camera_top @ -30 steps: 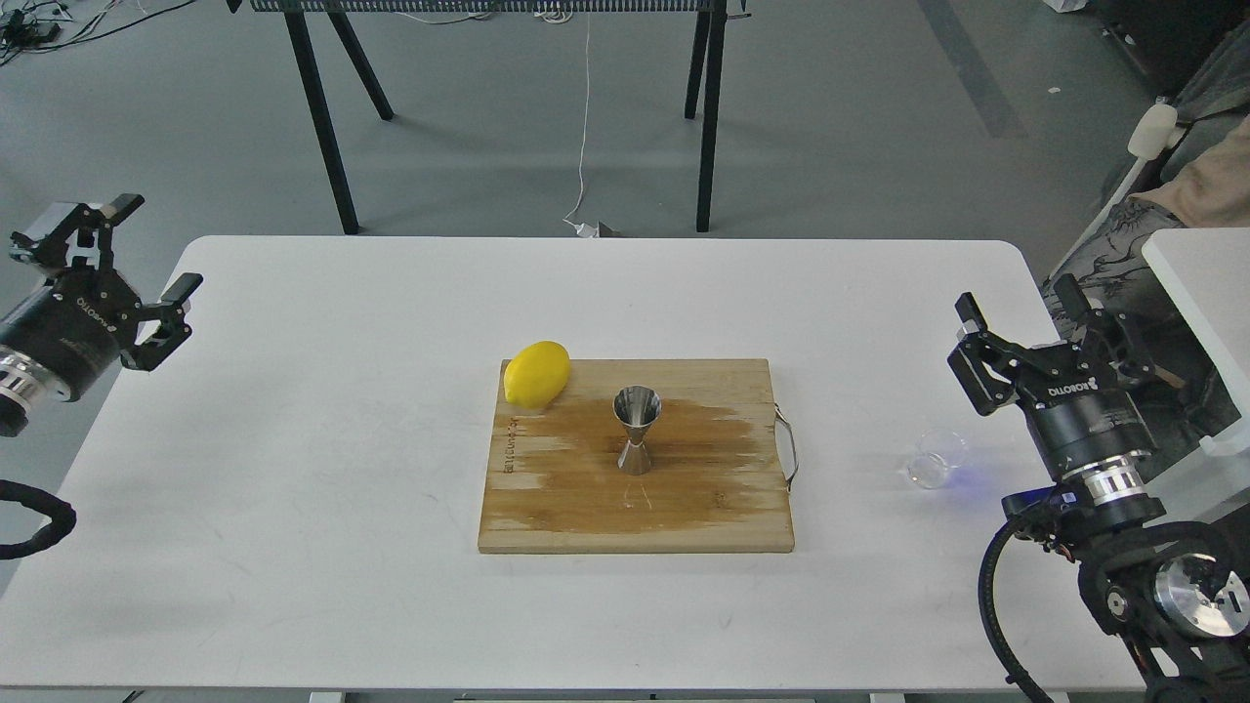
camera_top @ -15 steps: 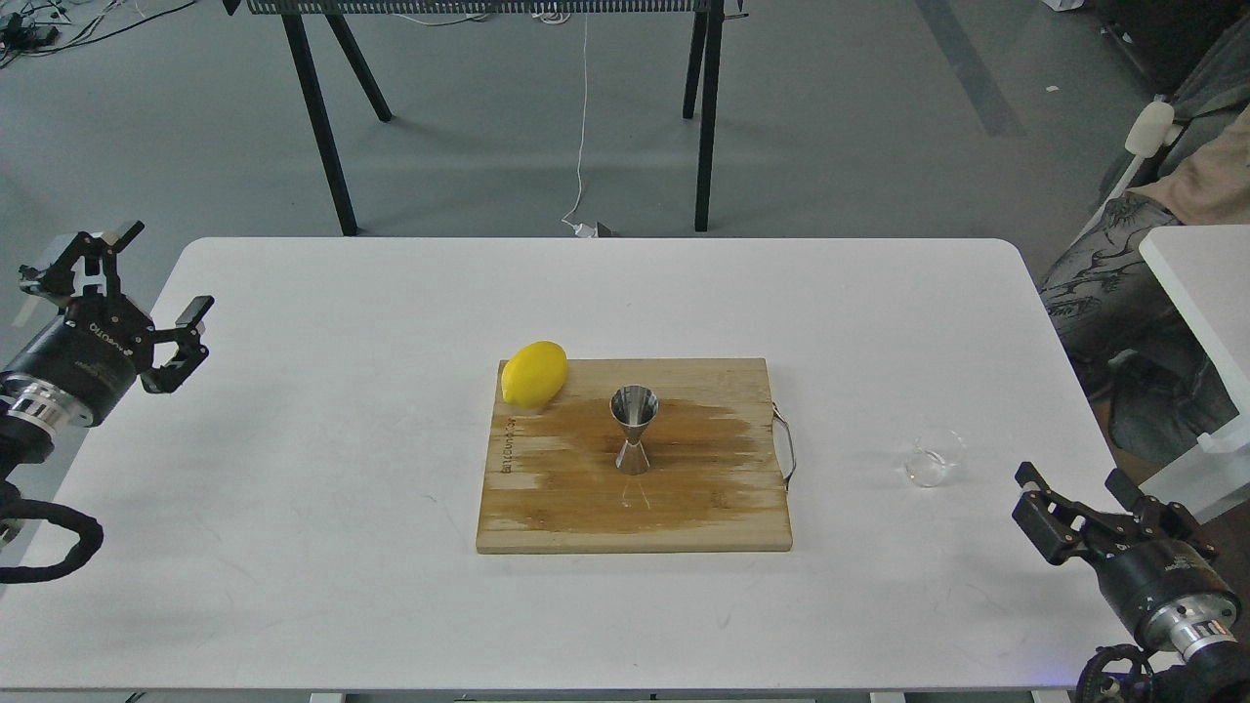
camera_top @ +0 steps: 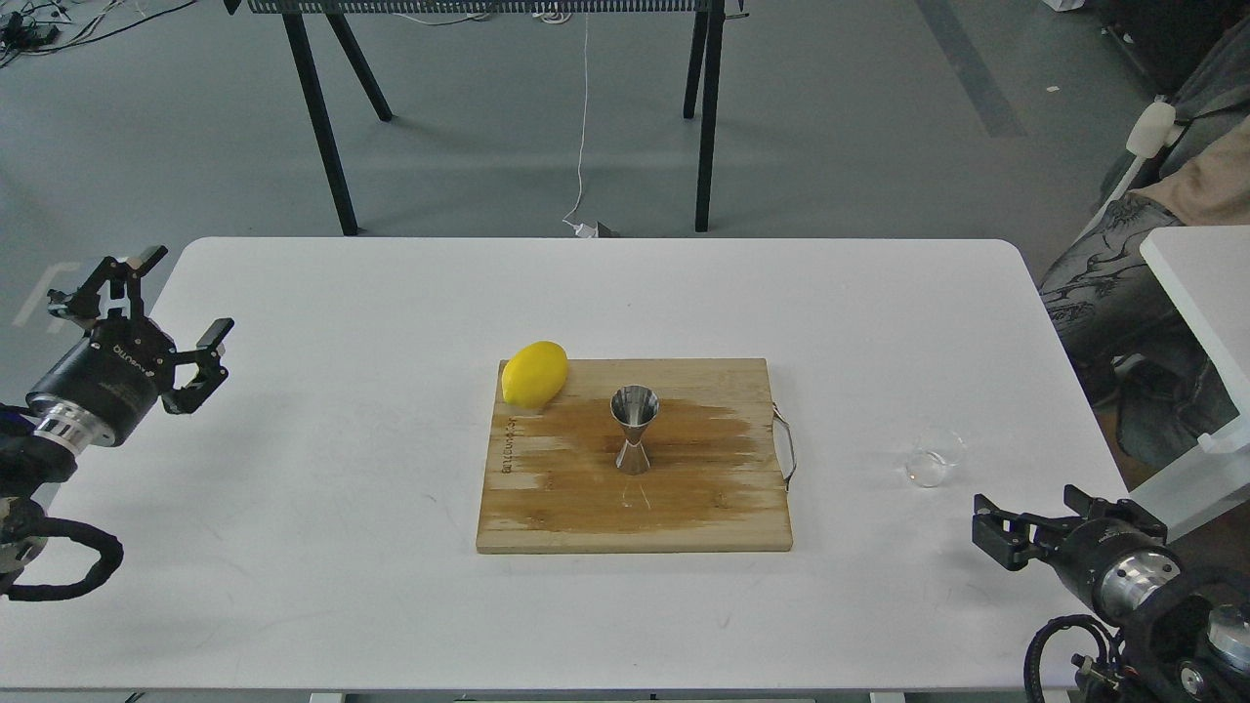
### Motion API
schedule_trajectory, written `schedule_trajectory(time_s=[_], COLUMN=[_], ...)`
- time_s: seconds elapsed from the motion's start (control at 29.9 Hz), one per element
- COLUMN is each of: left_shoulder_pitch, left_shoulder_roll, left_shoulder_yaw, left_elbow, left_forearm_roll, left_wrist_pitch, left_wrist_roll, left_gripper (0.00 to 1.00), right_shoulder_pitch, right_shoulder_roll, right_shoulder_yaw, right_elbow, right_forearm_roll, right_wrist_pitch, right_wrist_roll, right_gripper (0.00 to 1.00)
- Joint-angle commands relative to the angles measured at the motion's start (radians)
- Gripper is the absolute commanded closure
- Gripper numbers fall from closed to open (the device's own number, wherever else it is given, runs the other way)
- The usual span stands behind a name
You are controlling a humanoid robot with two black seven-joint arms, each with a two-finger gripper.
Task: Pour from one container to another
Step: 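Grasp the clear glass with the right gripper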
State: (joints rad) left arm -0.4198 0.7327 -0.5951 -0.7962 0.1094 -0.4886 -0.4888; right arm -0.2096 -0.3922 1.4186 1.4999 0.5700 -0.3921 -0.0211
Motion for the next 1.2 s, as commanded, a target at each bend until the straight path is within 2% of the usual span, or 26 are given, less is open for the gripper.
schedule_trajectory(time_s=[0.0, 0.23, 0.94, 1.17], left_shoulder_pitch=[0.003, 0.003, 0.006, 0.007], left_shoulder_roll=[-0.001, -0.001, -0.012, -0.019], left_shoulder_yaw=[0.0, 0.003, 0.003, 0.003], left_elbow=[0.0, 0.0, 0.0, 0.015], left_forearm_roll=[0.001, 0.003, 0.003, 0.003], left_wrist_pitch=[0.0, 0.0, 0.0, 0.0], left_wrist_roll=[0.0, 0.0, 0.0, 0.0], left_gripper=[0.01, 0.01, 0.01, 0.01], right_shoulder_pitch=[0.041, 0.117, 0.295, 0.309], right_shoulder_roll=[0.012, 0.021, 0.09, 0.098], right_shoulder_yaw=[-0.049, -0.121, -0.197, -0.202], right_elbow=[-0.03, -0.093, -0.217, -0.242], right_forearm_roll=[-0.005, -0.007, -0.042, -0.042], right_wrist_pitch=[-0.034, -0.053, -0.085, -0.083], right_wrist_roll=[0.007, 0.027, 0.027, 0.032], right_gripper=[0.02, 0.02, 0.02, 0.07])
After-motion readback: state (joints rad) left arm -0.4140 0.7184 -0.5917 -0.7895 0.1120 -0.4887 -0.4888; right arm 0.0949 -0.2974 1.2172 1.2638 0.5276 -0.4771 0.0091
